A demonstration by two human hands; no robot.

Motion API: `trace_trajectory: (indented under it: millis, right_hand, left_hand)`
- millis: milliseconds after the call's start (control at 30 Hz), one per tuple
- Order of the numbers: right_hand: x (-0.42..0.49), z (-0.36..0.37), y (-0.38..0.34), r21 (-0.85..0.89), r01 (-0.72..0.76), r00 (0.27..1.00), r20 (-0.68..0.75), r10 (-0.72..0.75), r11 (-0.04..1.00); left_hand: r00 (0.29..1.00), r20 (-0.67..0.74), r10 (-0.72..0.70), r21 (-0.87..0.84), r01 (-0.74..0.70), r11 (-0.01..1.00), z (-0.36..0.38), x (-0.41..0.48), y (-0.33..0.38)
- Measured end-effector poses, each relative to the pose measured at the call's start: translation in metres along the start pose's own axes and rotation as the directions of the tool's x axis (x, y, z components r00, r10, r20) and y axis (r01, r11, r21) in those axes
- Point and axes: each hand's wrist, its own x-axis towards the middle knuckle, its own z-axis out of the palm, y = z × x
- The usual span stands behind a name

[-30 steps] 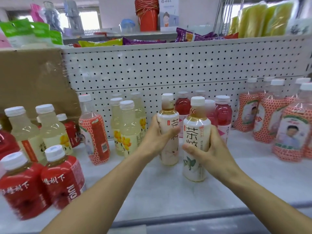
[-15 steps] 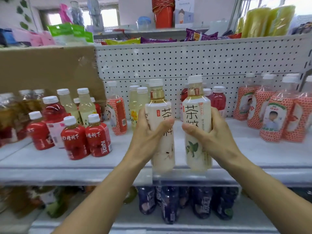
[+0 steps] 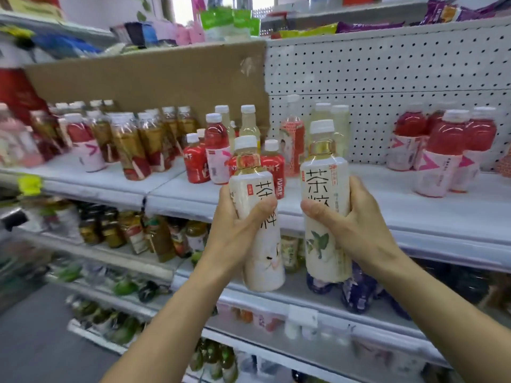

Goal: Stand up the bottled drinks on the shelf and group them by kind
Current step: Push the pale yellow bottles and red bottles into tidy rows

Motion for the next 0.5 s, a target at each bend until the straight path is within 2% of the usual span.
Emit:
trace_trajectory:
  millis: [233,500]
  right_hand:
    - [0.024,0.161,-0.021,0.034,0.033,0.996,0.085,-0.036,0.999]
    - [0.065,0.362,-0.051,0.085,0.022,0.992,0.122,-0.032,0.996]
  left_hand:
    - [0.996,-0.09,-0.005,0.08,0.012,0.997,-0.152,0.027,-0.024]
    - [0.994,-0.104,-0.034,0.138,0.048,0.989,-0.354,0.076,-0.046]
